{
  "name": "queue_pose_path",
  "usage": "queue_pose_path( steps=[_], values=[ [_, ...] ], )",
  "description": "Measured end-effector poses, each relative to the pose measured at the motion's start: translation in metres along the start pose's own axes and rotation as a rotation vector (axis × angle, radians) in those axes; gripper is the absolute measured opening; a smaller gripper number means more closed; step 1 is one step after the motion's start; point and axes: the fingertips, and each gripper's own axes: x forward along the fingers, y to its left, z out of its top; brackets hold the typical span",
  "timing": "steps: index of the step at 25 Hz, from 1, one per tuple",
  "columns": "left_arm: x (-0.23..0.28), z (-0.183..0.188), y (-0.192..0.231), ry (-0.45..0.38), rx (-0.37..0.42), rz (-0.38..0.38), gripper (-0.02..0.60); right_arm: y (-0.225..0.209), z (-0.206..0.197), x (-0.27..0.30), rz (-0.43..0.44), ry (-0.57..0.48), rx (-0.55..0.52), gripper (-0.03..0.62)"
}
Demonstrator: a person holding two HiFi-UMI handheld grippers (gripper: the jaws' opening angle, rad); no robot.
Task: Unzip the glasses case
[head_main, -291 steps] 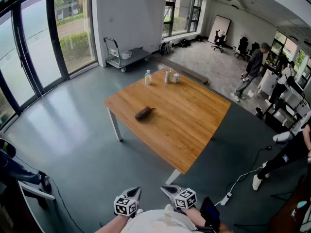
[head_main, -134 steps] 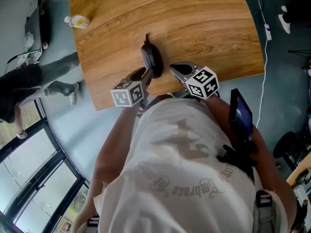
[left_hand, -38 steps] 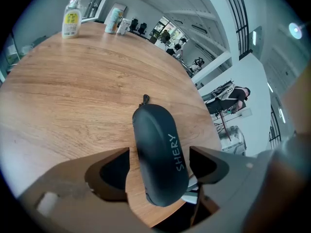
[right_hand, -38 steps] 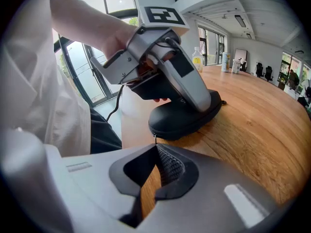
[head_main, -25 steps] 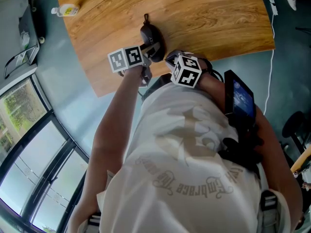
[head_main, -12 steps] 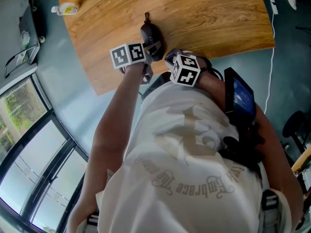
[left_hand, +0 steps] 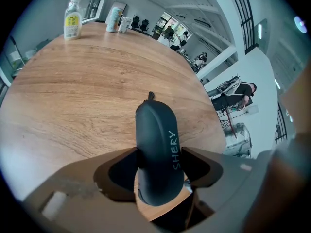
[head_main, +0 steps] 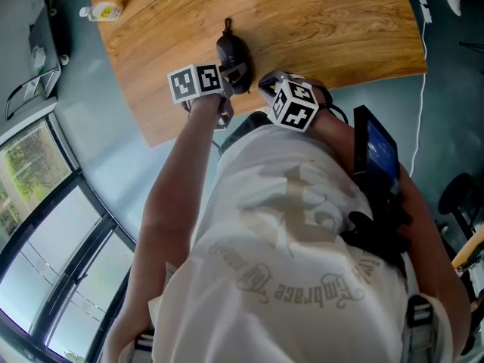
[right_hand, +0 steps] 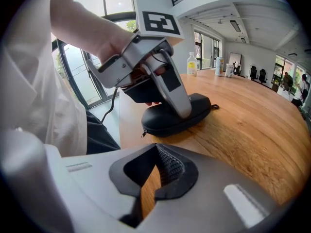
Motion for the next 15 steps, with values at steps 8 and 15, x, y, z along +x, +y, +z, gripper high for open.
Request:
queue_pose_path(
  steps=[8,15],
  values=[
    [0.0,0.0,-0.002,-0.003,-0.086,-0.058,0.293,0.019,0.003,0.006,0.094,-0.053,0.01,0.057],
    [-0.004,-0.001,-0.013,-0.009,-0.106,-0.107,0.293,0.018,0.009,0.008,0.134,-0.093,0.077,0.03]
  ],
)
